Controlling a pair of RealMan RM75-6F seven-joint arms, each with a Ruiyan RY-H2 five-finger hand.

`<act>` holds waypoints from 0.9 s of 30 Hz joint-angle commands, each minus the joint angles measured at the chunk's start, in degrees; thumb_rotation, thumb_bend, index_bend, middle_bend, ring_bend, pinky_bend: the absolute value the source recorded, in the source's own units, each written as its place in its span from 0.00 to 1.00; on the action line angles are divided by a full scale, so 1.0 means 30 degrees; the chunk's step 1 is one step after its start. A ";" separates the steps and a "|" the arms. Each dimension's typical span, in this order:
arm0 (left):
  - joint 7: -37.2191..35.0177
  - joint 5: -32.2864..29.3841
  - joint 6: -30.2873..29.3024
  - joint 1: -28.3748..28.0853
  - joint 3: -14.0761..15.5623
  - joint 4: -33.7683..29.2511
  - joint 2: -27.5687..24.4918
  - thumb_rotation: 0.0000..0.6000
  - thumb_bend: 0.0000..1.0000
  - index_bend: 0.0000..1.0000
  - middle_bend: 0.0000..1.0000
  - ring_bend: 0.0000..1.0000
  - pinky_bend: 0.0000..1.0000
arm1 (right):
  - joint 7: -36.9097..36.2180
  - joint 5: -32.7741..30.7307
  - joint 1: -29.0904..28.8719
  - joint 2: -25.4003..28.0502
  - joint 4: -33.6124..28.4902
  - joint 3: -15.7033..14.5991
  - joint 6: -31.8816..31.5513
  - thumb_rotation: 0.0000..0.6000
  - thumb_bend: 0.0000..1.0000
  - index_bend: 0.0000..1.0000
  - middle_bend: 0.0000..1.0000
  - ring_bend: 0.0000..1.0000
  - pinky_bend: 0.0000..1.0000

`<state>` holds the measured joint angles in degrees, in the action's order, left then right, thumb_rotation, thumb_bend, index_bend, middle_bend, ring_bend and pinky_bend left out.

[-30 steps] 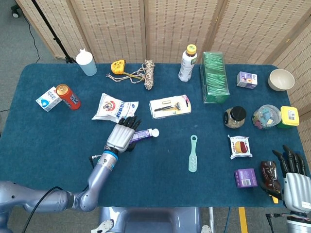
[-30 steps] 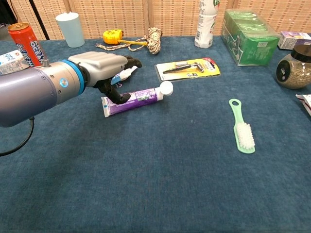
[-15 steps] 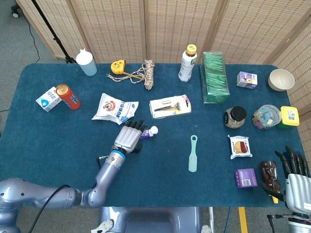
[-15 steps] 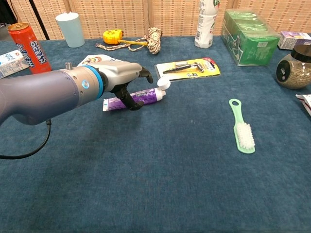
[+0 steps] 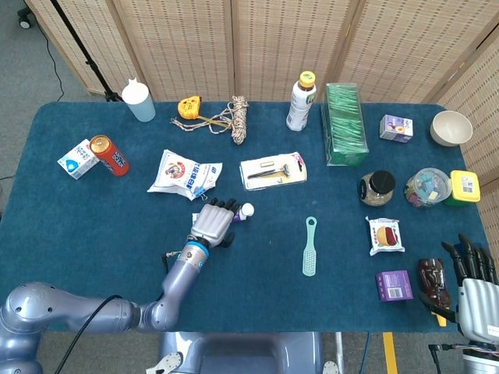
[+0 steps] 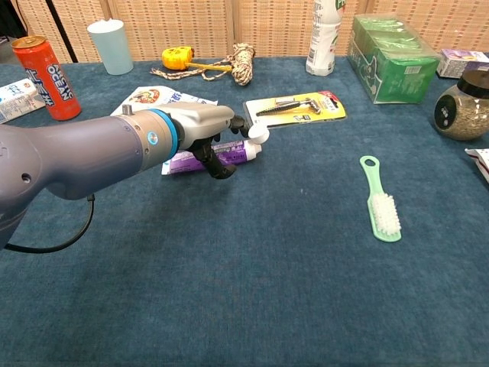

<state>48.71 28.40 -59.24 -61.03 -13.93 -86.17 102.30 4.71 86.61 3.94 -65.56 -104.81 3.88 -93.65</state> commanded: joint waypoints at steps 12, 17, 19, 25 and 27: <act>-0.0724 0.1209 0.0136 0.0602 0.1299 -0.2532 -0.1519 0.79 0.44 0.14 0.14 0.22 0.14 | 0.0473 0.0107 -0.0100 0.0032 -0.0363 0.0063 0.0086 1.00 0.04 0.13 0.02 0.01 0.00; -0.1073 0.2030 0.0028 0.0731 0.1545 -0.2597 -0.1970 0.79 0.44 0.12 0.14 0.20 0.14 | 0.0592 0.0104 -0.0237 -0.0015 -0.0416 0.0099 0.0275 1.00 0.04 0.13 0.02 0.01 0.00; -0.1291 0.2733 0.0364 0.0664 0.1696 -0.2106 -0.2033 0.78 0.44 0.11 0.14 0.19 0.14 | 0.0649 0.0107 -0.0252 -0.0029 -0.0448 0.0113 0.0273 1.00 0.04 0.13 0.02 0.01 0.00; -0.2495 0.4952 0.2005 0.0554 0.2331 -0.0561 -0.2050 0.90 0.44 0.11 0.13 0.16 0.14 | 0.0738 0.0019 -0.0160 -0.0025 -0.0486 0.0105 0.0159 1.00 0.04 0.13 0.02 0.01 0.00; -0.2805 0.5458 0.2317 0.0523 0.2431 -0.0204 -0.1970 0.97 0.44 0.13 0.13 0.15 0.14 | 0.0748 0.0011 -0.0138 -0.0024 -0.0485 0.0095 0.0139 1.00 0.04 0.13 0.01 0.01 0.00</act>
<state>41.24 43.64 -53.25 -59.32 -7.16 -87.69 96.24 6.95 86.64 3.53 -65.63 -106.27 4.17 -93.24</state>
